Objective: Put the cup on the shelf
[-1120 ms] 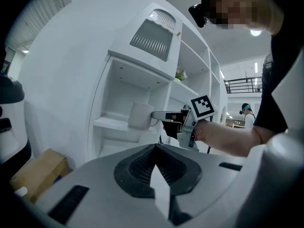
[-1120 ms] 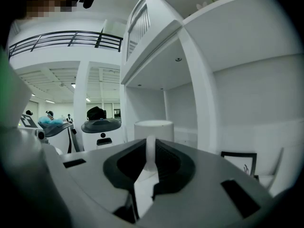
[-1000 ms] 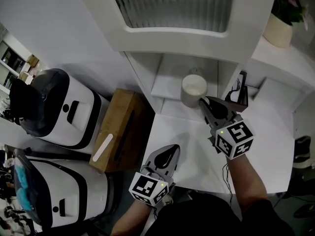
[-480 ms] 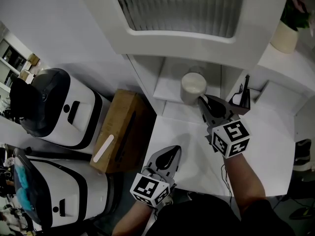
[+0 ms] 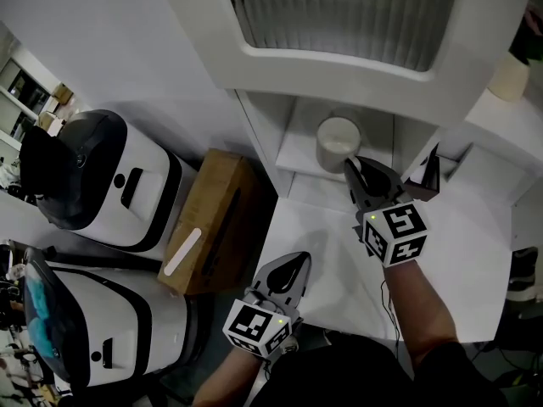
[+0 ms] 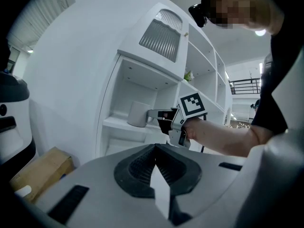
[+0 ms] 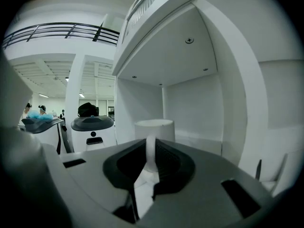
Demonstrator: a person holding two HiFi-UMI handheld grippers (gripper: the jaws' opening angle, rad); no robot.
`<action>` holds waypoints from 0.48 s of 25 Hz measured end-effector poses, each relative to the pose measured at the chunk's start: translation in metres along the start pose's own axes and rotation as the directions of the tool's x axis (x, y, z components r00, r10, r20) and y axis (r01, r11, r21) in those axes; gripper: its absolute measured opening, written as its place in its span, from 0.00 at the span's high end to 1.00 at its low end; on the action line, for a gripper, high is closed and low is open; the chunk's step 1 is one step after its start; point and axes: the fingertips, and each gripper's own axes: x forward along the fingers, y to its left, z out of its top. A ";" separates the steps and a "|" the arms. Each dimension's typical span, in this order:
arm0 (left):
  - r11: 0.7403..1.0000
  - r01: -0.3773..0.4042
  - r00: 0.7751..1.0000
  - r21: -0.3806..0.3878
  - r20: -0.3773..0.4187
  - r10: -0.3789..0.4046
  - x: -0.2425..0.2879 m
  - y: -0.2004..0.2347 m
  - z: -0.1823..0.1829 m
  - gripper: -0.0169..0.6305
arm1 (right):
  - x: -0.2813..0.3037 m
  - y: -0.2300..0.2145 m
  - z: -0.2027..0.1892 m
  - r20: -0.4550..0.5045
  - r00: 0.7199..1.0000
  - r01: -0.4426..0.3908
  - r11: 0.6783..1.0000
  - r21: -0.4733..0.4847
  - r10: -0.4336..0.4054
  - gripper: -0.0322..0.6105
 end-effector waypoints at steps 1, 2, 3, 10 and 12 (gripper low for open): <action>1.000 -0.004 1.000 -0.002 -0.001 0.004 -0.002 0.002 0.000 0.97 | 0.002 0.000 0.000 0.000 1.000 0.003 1.000 0.000 -0.003 0.90; 1.000 -0.007 1.000 -0.004 -0.002 0.007 -0.003 0.003 -0.001 0.97 | 0.004 0.000 0.000 0.001 1.000 0.005 1.000 0.000 -0.005 0.90; 1.000 -0.009 1.000 -0.004 -0.002 0.009 -0.004 0.004 -0.001 0.97 | 0.005 0.000 0.001 0.002 1.000 0.008 1.000 0.000 -0.008 0.90; 1.000 -0.025 1.000 -0.011 -0.003 0.025 -0.011 0.013 -0.002 0.97 | 0.016 -0.001 0.002 0.007 1.000 0.019 1.000 0.002 -0.019 0.90; 1.000 -0.027 1.000 -0.014 -0.006 0.027 -0.012 0.015 -0.004 0.97 | 0.018 -0.002 0.002 0.007 1.000 0.023 1.000 0.002 -0.023 0.90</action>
